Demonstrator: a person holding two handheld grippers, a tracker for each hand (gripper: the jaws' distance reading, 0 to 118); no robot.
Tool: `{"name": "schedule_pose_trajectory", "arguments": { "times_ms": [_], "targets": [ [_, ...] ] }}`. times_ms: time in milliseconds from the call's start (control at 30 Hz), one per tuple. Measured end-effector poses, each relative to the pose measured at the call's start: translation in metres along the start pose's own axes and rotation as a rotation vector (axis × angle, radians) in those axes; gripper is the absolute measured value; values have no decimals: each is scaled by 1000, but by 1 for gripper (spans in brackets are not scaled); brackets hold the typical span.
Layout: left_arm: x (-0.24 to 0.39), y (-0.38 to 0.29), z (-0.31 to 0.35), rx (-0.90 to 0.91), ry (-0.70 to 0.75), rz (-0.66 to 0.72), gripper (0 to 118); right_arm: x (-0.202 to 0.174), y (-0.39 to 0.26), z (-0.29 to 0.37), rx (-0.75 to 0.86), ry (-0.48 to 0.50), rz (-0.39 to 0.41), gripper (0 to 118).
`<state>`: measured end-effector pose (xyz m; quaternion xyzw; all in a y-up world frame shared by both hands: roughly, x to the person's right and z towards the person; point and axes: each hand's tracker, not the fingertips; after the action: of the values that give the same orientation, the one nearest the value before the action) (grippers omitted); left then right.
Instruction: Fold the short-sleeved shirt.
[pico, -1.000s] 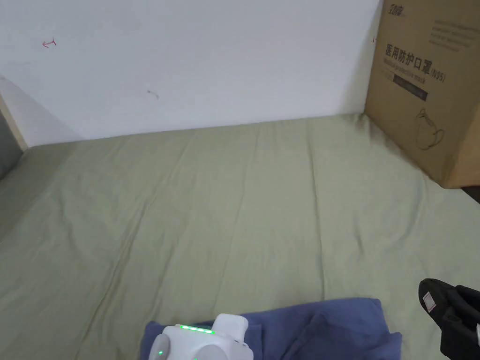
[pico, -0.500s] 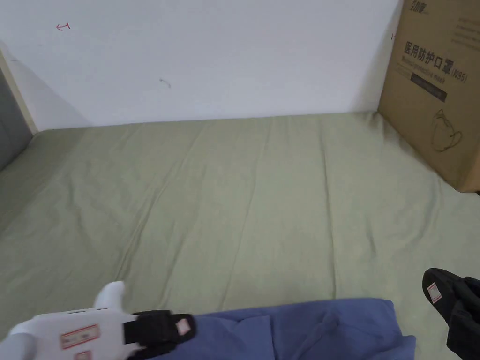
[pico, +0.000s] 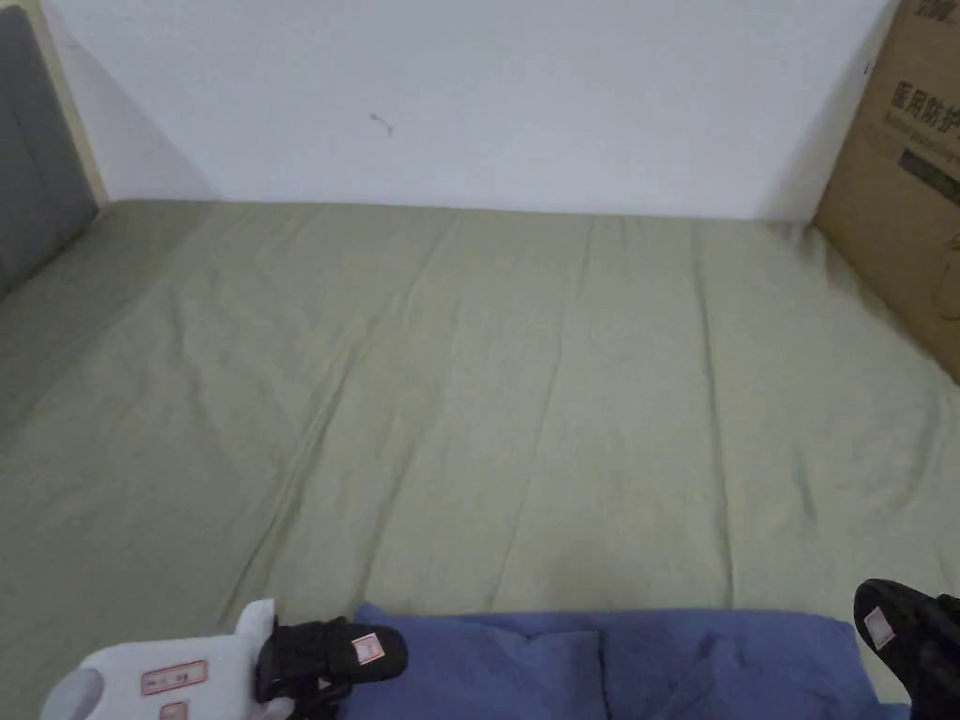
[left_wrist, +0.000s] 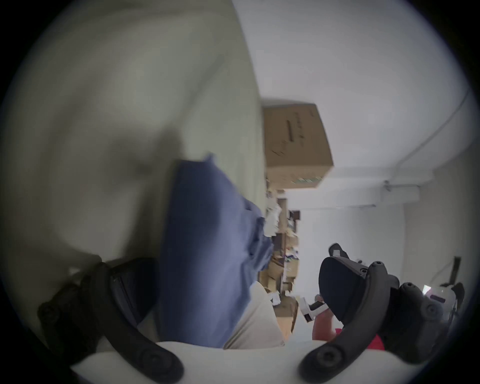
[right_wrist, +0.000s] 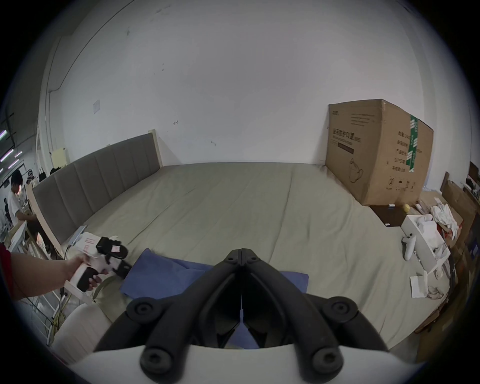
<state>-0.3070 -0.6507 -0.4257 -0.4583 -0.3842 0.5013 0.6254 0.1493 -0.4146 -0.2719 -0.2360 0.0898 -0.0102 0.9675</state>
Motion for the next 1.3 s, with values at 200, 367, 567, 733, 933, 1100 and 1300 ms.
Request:
{"name": "schedule_pose_trajectory", "arguments": {
  "times_ms": [200, 367, 567, 733, 933, 1100, 1300],
  "targets": [
    [-16, -4, -45, 32, 495, -76, 7, -8, 0, -11, -34, 15, -10, 0],
    [24, -13, -37, 34, 418, -171, 7, -3, 0, -10, -38, 28, -13, 0],
    [128, -20, 20, 43, 889, -447, 8, 13, -1, -6, 1, 35, -17, 0],
    [183, -31, 25, 27, 1227, -621, 8, 27, -11, 8, -8, 46, -77, 0],
    [177, -38, -52, -14, 738, -302, 9, 48, -17, 34, 0, 2, -79, 0],
    [154, -52, -150, -212, 658, -284, 61, 70, -17, 52, -2, -28, -144, 0],
    [165, -50, -160, -122, 440, -280, 108, 78, -21, 51, -16, -58, -135, 0]
  ]
}}
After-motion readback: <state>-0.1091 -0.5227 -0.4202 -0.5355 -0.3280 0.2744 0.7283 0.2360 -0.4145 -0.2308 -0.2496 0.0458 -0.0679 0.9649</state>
